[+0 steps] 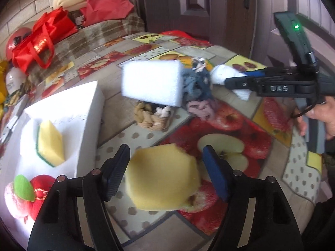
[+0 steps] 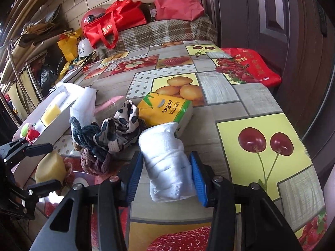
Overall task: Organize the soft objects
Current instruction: 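Grasp the round yellow sponge with the left gripper while the right grasps the white sock, then carry the yellow sponge into the tray with the left gripper while the right drops the sock there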
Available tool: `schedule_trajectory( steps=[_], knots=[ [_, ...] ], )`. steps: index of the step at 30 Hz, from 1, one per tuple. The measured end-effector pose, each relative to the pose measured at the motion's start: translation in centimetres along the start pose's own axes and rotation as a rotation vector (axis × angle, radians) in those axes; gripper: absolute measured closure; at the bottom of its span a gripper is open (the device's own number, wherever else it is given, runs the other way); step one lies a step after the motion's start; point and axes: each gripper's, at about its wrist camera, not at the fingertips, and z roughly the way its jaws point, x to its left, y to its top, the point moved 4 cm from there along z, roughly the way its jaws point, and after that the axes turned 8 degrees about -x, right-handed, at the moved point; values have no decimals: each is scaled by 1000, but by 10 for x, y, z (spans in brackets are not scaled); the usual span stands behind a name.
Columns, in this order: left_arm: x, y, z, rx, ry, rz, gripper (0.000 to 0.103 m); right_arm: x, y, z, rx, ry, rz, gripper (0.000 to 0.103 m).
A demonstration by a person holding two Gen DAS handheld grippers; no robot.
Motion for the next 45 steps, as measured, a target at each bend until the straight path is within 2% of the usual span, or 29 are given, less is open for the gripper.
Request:
schedule_trajectory(
  steps=[3, 7, 8, 9, 11, 14, 17, 21, 24, 27, 31, 36, 45],
  knots=[
    [-1, -8, 8, 42, -6, 2, 30, -1, 0, 1, 8, 1, 5, 57],
    [-6, -9, 6, 34, -37, 6, 31, -3, -1, 8, 40, -1, 15, 57],
    [-6, -9, 6, 33, -45, 6, 38, -2, -1, 7, 34, 0, 15, 58],
    [-7, -9, 5, 30, -52, 2, 40, -1, -1, 5, 24, 7, 13, 65],
    [-8, -9, 2, 17, -60, 2, 44, 1, -1, 3, 16, 16, 6, 67],
    [-9, -8, -15, -59, -58, -2, 45, 2, 0, -2, -12, 4, -5, 69],
    [-6, -7, -38, -162, -47, -12, 45, -3, 5, -17, -93, -36, 7, 69],
    [1, -9, -71, -299, -4, -20, 44, 4, 9, -60, -311, -72, -22, 69],
    [8, -12, -86, -365, 42, -30, 44, 17, 6, -88, -438, -24, -4, 69],
    [20, -15, -95, -396, 77, -50, 44, 36, 2, -99, -497, 1, -12, 69],
    [37, -21, -104, -413, 114, -91, 44, 67, 3, -94, -490, 50, -34, 69],
    [60, -30, -114, -424, 172, -127, 44, 108, 3, -86, -479, 88, -119, 69],
    [112, -54, -129, -411, 261, -225, 44, 158, 4, -58, -405, 179, -197, 69]
  ],
)
